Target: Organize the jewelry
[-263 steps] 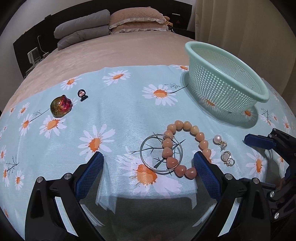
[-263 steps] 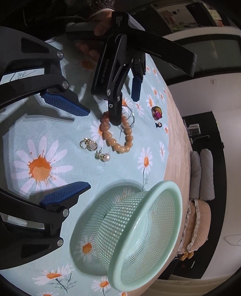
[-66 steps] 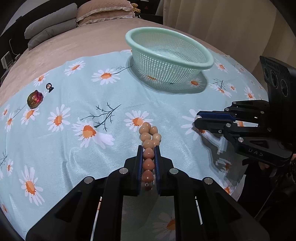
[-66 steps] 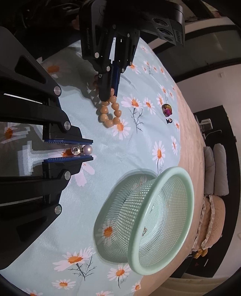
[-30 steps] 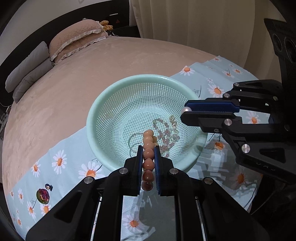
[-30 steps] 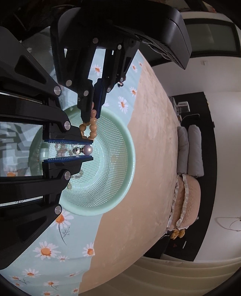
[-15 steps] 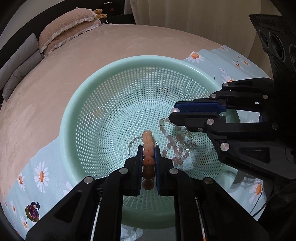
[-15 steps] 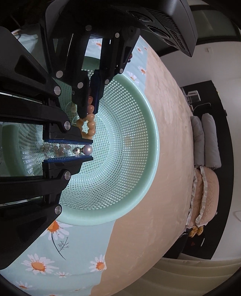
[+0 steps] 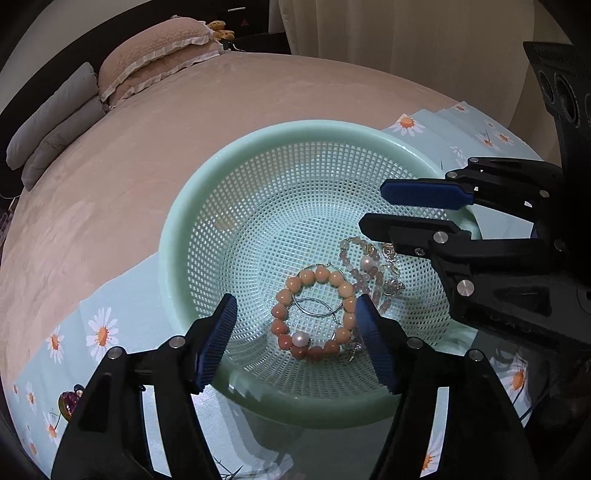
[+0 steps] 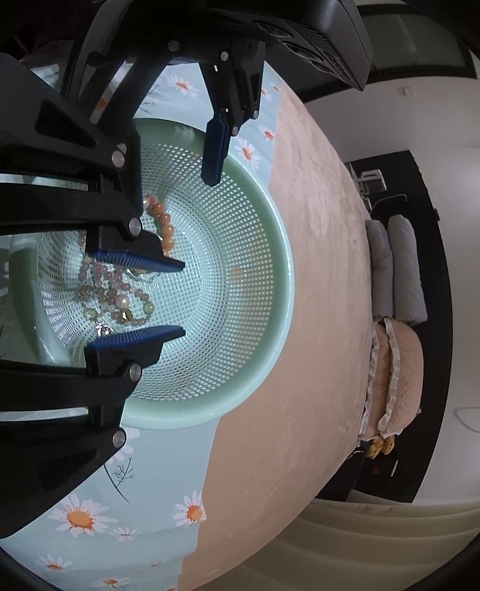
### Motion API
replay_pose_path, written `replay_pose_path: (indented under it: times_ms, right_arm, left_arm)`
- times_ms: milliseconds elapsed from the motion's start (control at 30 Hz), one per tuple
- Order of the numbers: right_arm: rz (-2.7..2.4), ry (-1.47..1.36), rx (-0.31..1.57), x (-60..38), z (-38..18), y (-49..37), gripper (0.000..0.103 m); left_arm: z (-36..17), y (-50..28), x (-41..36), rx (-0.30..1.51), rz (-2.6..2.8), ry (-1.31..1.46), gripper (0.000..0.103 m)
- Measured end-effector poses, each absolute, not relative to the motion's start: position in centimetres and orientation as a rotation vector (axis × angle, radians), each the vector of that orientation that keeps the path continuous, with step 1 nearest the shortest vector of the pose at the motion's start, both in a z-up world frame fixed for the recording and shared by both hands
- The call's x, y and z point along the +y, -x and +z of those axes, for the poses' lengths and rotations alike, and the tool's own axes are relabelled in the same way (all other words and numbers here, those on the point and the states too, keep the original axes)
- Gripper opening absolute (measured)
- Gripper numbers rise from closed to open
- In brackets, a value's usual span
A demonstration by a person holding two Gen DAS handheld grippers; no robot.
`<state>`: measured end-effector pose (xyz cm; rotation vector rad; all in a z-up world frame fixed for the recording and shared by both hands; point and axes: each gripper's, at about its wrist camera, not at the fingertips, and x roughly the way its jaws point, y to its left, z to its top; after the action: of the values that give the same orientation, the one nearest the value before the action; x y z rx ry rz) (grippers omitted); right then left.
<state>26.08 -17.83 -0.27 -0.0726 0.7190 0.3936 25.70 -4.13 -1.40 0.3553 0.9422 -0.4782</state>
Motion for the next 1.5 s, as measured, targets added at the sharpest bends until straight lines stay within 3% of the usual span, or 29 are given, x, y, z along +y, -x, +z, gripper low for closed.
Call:
replay_pose_path:
  times_ms: [33,100,167,267,533,867,1500]
  right_arm:
    - [0.383,0.061,0.707,-18.1,0.1,-25.9,0.041]
    - [0.360,0.034,0.682,-18.6,0.8,-25.3,0.063]
    - [0.333,0.014,0.665,-19.2,1.6,-24.9,0.072]
    - [0.291,0.000,0.648,-19.7,2.7,-24.1,0.086]
    - [0.258,-0.023,0.622,-20.7,4.6,-19.4,0.091]
    - [0.256,0.033,0.627,-20.9,4.7,-11.9,0.092]
    - [0.161,-0.016,0.599,-22.5,4.5,-0.4,0.095]
  left_arm:
    - [-1.0,-25.5,-3.8,0.931,-0.472,-0.348,0.076]
    - [-0.2,-24.9,-3.3,0.902,-0.462,-0.334,0.087]
    - [0.6,-24.1,-2.6,0.865,-0.410,-0.328,0.096]
    - [2.5,-22.6,-1.5,0.791,-0.320,-0.268,0.097]
    - [6.5,-16.8,0.7,0.649,-0.201,-0.143,0.097]
    - [7.3,-8.6,-0.2,0.524,-0.140,-0.134,0.097]
    - [6.2,0.3,-1.0,0.624,-0.030,-0.098,0.097]
